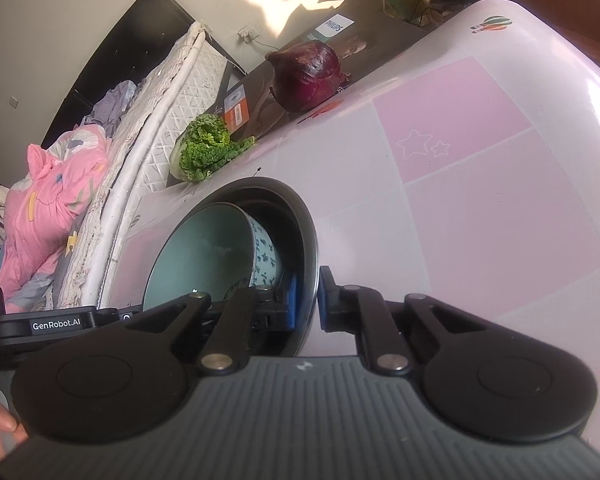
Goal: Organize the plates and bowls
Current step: 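Lift the steel bowl with the green bowl using both tools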
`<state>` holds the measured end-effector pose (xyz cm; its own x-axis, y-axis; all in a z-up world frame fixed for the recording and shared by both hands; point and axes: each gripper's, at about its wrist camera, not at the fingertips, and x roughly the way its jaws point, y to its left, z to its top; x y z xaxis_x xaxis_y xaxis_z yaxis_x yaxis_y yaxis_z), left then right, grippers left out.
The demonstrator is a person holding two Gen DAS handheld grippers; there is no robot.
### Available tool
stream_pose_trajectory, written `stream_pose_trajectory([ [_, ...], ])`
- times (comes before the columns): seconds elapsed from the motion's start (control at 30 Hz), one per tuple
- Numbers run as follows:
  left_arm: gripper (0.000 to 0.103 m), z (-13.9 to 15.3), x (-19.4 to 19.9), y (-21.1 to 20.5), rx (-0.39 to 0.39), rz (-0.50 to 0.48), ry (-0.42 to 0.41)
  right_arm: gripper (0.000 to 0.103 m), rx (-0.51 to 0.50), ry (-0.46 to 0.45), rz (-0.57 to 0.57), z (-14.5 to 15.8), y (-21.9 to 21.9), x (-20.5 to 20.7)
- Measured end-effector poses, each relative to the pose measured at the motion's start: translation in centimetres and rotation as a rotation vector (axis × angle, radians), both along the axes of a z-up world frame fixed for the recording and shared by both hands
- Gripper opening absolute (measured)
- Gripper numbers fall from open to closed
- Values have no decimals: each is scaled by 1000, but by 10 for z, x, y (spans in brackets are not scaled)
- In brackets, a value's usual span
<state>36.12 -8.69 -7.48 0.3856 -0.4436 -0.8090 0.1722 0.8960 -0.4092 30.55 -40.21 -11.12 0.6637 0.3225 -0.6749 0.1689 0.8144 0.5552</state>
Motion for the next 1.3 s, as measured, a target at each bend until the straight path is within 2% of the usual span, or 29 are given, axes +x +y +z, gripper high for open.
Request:
stream_pose_trajectory([
  [0.6, 10, -14, 3, -5, -10, 29, 25, 10, 22, -7, 3, -7, -3, -4],
  [1.3, 8, -4, 0, -10, 4, 34, -10, 10, 44, 12, -29, -9, -2, -2],
])
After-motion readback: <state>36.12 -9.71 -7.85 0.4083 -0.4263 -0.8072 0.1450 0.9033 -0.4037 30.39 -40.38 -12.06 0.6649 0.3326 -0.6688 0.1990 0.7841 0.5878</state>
